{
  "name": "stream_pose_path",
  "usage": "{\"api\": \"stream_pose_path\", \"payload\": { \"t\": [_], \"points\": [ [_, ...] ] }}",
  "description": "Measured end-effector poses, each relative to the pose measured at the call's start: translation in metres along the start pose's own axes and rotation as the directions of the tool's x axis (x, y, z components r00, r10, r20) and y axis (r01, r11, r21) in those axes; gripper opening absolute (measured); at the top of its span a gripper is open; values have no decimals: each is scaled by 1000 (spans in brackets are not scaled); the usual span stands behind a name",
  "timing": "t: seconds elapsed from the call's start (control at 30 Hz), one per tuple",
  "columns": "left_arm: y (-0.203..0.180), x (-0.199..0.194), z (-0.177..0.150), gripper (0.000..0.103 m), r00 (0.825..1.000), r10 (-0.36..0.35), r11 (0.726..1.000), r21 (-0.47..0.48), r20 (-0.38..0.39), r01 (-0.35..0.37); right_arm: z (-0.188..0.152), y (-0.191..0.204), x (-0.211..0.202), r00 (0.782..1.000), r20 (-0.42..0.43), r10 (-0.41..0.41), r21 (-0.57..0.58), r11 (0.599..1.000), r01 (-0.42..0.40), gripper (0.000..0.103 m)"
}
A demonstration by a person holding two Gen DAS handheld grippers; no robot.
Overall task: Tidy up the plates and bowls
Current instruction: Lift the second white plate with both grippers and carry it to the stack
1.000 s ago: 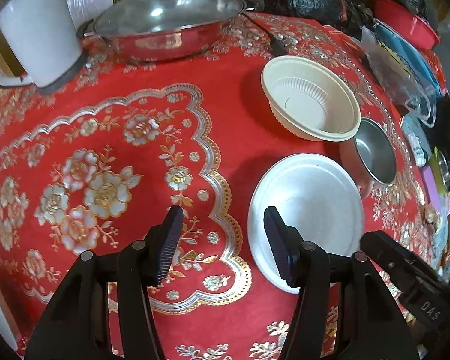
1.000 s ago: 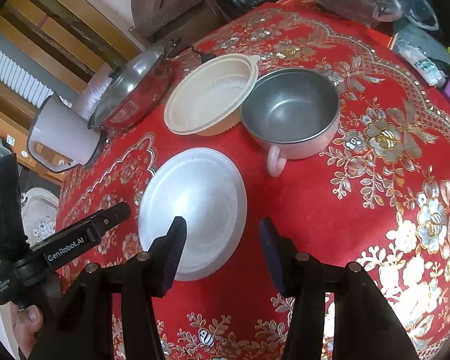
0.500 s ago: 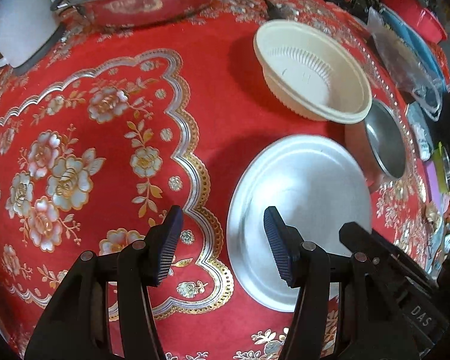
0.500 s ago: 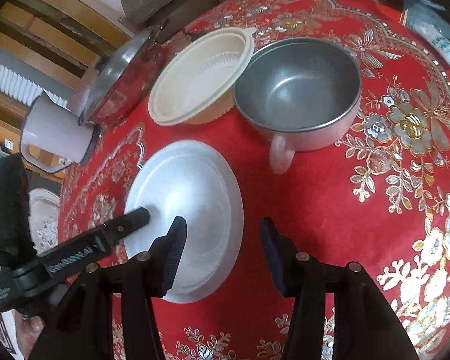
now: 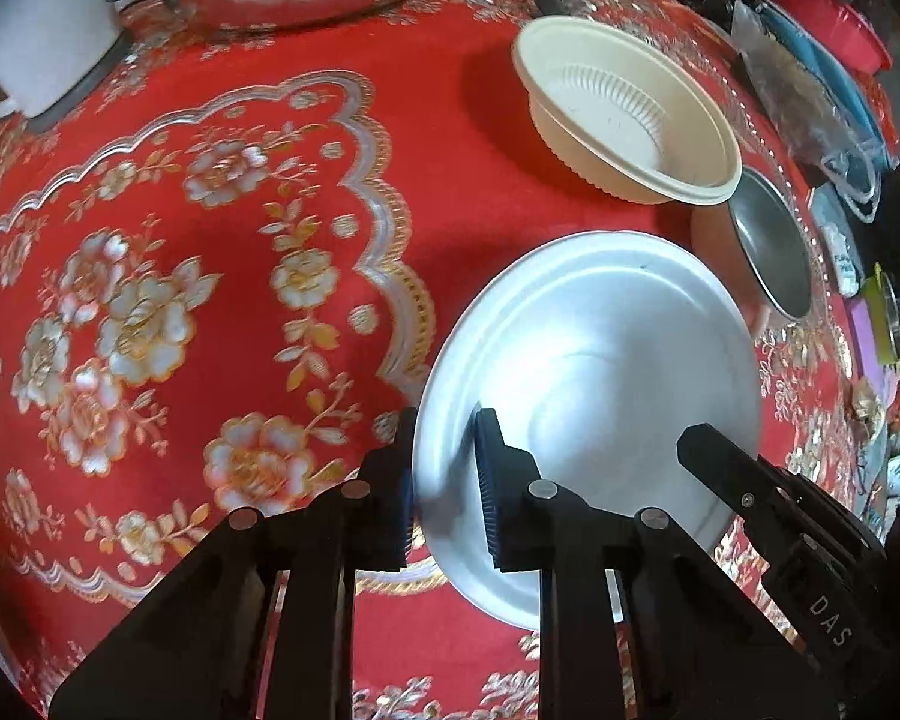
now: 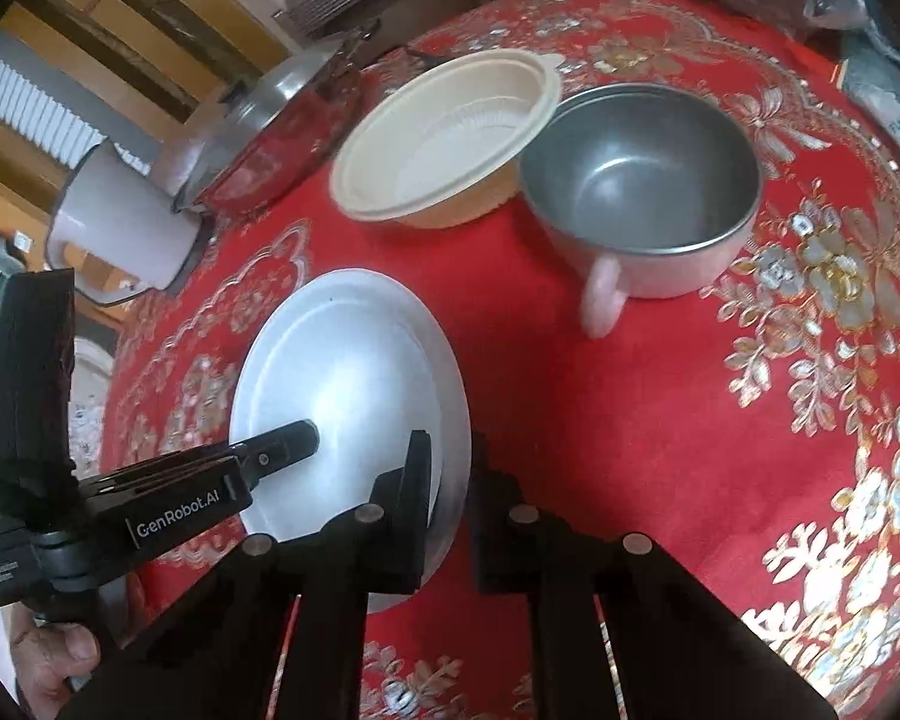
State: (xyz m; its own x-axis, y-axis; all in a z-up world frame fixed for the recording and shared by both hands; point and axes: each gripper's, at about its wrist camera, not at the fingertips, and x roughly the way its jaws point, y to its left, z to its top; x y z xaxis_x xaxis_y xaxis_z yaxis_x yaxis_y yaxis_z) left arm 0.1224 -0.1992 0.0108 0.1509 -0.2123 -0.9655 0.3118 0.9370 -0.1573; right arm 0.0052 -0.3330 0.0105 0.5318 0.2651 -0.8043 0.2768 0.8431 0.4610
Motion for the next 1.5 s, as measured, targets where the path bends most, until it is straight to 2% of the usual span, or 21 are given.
{"api": "stream_pose_path", "payload": {
  "t": [0.2, 0.37, 0.57, 0.93, 1.17, 1.5],
  "points": [
    [37, -22, -1, 17, 1000, 15, 999, -49, 21, -14, -8, 34, 2, 999, -26, 29, -56, 998, -30, 8],
    [76, -44, -29, 17, 997, 57, 993, -104, 43, -52, -18, 74, 15, 996, -60, 59, -115, 991, -66, 8],
    [127, -70, -60, 17, 991, 114, 974, -204, 69, -98, -30, 131, 34, 989, -107, 100, -203, 972, -120, 8],
    [223, -122, -120, 17, 972, 205, 910, -387, 111, -148, -61, 236, 66, 968, -200, 151, -363, 906, -216, 9],
    [265, -145, -146, 18, 961, 246, 870, -466, 123, -163, -79, 290, 81, 954, -247, 170, -437, 859, -266, 9],
    [328, -180, -186, 18, 946, 294, 796, -582, 136, -164, -110, 359, 92, 932, -299, 205, -519, 785, -339, 10]
  ]
}}
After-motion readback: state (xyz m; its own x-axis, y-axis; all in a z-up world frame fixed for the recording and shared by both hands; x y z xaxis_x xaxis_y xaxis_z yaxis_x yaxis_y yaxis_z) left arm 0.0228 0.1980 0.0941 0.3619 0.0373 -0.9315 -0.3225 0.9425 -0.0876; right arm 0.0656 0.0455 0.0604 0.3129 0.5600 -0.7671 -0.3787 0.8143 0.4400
